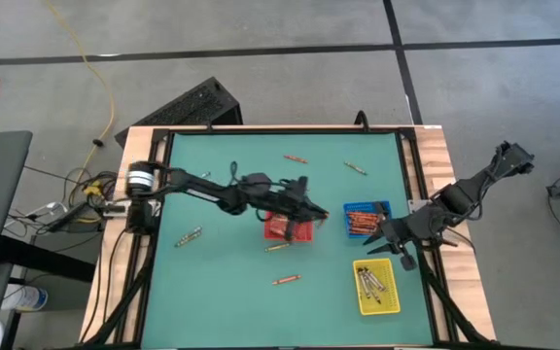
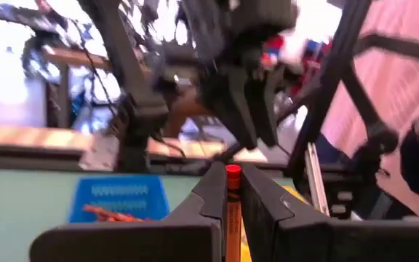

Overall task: Sort crayons
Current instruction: Put the orange crayon into the blue basket

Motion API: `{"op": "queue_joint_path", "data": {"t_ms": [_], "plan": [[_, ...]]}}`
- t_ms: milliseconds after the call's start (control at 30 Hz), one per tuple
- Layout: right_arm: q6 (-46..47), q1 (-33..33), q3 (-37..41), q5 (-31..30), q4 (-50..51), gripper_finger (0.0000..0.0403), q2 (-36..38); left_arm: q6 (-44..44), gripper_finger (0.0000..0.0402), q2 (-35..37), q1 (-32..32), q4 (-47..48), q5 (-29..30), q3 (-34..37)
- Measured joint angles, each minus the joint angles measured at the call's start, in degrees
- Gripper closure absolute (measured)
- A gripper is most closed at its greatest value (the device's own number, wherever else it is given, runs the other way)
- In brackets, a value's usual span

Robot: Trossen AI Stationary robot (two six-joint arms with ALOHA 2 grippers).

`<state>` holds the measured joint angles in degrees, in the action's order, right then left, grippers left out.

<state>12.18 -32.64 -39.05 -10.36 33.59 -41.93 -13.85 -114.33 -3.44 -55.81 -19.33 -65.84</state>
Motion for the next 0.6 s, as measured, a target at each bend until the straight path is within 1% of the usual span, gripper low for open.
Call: {"op": "queue_joint_path", "data": {"t_ms": [133, 267, 400, 500, 600], "plan": [[2.4, 0.0, 0.0, -1.7, 3.1, 0.0295, 0.0, -0.5, 0.0393, -7.7, 0.2, 3.7, -2.8, -10.0], [2.9, 0.0, 0.0, -3.8, 5.8, 0.0295, 0.0, -1.6, 0.0393, -14.7, 0.2, 6.6, -2.9, -21.3], [2.9, 0.0, 0.0, -4.6, 7.1, 0.0295, 0.1, -1.7, 0.0393, -21.3, -0.7, 13.0, -2.9, -31.9], [3.0, 0.0, 0.0, -4.6, 7.8, 0.0295, 0.1, -1.3, 0.0393, -24.7, -1.8, 17.9, -2.7, -39.3], [3.0, 0.0, 0.0, -4.8, 9.2, 0.0295, 0.1, -0.2, 0.0393, -27.8, -2.7, 23.3, -2.2, -44.5]]}}
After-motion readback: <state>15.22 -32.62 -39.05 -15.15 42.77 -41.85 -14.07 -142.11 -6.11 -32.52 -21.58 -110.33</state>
